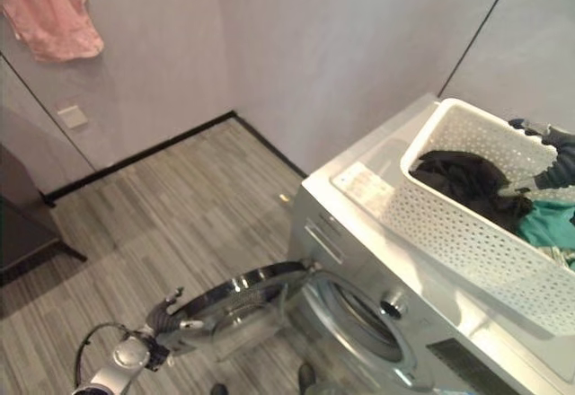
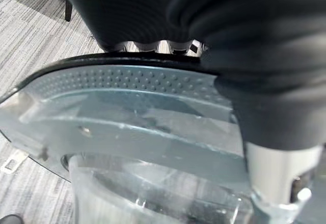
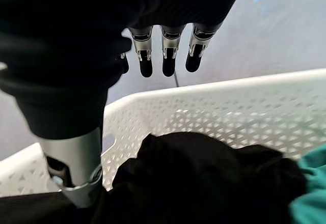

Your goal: Grab the laundry basket,head to the washer,open it,put in the laundry and shut it.

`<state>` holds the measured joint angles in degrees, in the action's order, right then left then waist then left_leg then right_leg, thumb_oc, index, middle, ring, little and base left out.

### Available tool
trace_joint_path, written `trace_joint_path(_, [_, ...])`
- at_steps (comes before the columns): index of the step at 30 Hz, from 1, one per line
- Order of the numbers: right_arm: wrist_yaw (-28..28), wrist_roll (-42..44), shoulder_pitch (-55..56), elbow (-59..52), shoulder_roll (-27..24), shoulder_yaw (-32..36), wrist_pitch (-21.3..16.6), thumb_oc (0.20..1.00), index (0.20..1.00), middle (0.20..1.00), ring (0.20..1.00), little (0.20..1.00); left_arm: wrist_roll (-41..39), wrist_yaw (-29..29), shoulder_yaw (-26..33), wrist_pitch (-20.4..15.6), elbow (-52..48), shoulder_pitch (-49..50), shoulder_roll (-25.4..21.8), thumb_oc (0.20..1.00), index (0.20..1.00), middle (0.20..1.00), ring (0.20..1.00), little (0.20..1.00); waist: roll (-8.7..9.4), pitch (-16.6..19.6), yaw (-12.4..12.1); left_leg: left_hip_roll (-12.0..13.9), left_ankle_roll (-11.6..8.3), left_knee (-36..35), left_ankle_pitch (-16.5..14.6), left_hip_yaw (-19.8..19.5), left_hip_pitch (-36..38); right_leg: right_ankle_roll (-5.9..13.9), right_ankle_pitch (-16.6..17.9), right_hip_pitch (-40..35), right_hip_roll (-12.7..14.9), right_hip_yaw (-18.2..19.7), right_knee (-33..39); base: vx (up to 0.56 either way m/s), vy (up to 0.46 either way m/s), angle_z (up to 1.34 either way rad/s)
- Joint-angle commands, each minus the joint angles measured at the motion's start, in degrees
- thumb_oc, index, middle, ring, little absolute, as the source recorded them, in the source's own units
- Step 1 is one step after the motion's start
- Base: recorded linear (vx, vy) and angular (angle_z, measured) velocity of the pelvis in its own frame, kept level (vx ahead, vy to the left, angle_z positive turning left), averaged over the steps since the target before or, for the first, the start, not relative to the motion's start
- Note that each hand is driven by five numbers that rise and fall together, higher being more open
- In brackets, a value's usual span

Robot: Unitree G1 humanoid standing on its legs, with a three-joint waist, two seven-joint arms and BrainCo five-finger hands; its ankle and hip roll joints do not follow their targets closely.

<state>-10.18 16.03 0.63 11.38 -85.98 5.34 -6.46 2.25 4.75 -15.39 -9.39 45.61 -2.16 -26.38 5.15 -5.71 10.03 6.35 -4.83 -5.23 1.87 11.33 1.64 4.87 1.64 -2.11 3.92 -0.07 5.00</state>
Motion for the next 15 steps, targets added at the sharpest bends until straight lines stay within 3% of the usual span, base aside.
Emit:
trace_joint_path(1, [0.6, -0.4, -7.3, 3.5, -1.9, -0.2, -1.0, 1.000, 1.000, 1.000, 1.000, 1.000, -1.5, -0.2, -0.5, -1.9, -0.5, -5.4, -0.8, 1.000, 1.000, 1.000, 1.000, 1.000, 0.24, -0.2, -2.2, 4.5, -0.56, 1.4, -1.2, -0.3, 2.3, 2.35, -0.7, 3.7, 0.8, 1.3, -2.5, 0.03, -0.010, 0.06])
trace_joint_path(10, [0.2, -5.6, -6.9, 4.0, -2.9, -3.1, -0.5, 1.000, 1.000, 1.000, 1.000, 1.000, -1.9, -0.5, -0.8, -2.0, -2.4, -4.8, -0.9, 1.000, 1.000, 1.000, 1.000, 1.000, 0.21, -1.8, -2.9, 4.5, -0.75, 1.1, -0.8, -1.4, 1.1, 2.24, -0.8, 4.2, 0.9, 0.4, -2.3, 0.01, -0.009, 0.06])
trace_joint_path(15, [0.3, -8.8, -12.8, 6.7, -2.7, -9.8, 0.0, 1.000, 1.000, 1.000, 1.000, 1.000, -3.0, -0.4, -1.2, -2.3, -4.0, -4.8, -1.5, 1.000, 1.000, 1.000, 1.000, 1.000, 0.03, -3.3, -3.9, 4.4, -0.74, 1.0, -0.5, -2.0, -0.2, 2.23, -0.7, 5.4, 0.9, 0.0, -2.3, -0.02, -0.016, 0.11])
